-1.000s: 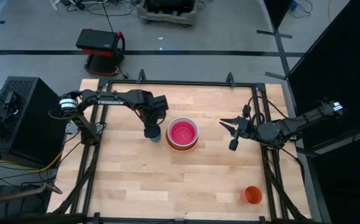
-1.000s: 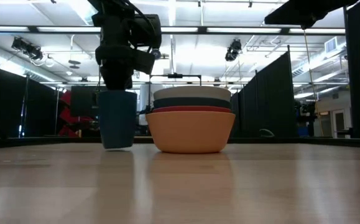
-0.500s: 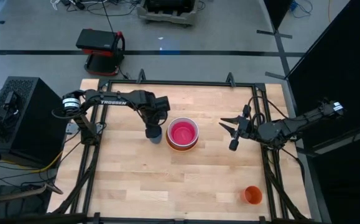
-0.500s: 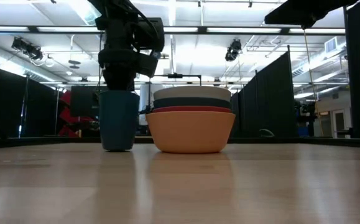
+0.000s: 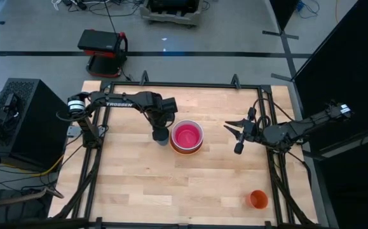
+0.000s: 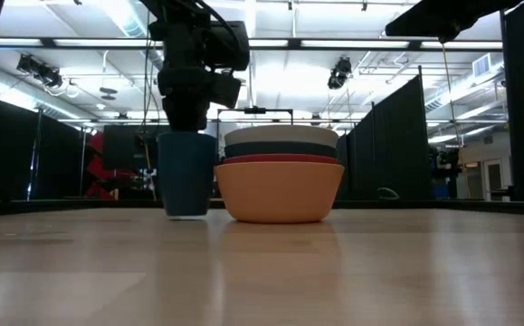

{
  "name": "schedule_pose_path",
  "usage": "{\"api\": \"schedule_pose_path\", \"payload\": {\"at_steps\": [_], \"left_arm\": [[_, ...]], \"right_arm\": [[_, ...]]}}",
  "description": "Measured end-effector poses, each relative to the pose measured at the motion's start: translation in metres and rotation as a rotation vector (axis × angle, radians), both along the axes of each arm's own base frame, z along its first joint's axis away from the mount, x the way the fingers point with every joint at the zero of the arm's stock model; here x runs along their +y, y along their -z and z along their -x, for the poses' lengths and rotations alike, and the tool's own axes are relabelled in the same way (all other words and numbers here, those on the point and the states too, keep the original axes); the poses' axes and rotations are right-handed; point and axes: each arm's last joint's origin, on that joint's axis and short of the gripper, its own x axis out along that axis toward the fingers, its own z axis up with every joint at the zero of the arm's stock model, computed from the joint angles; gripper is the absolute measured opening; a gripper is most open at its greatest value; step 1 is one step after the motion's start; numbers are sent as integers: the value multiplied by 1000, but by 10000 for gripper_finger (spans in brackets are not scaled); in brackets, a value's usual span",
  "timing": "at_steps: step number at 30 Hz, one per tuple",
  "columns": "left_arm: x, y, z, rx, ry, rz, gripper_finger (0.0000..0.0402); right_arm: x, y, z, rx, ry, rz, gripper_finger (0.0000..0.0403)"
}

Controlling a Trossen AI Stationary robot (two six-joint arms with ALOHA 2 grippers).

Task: Nest bowls inside each other
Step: Move the blue cup to the left of the stacked bowls, then move the orange cup to the right of the stacked bowls

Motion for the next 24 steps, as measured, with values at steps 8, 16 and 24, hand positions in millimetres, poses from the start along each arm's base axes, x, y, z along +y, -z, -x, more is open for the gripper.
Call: {"api": "schedule_pose_path", "payload": {"at_steps": [8, 16, 24], "left_arm": [[-1, 0, 1, 9, 1, 4, 39], [-1, -1, 2, 17, 2, 7, 76], [-4, -25, 13, 134, -5, 34, 131]], "right_arm": [[0, 0, 0, 0, 0, 0, 65], [0, 0, 0, 1, 0, 0, 80], [0, 1, 0, 3, 2, -8, 98]]}}
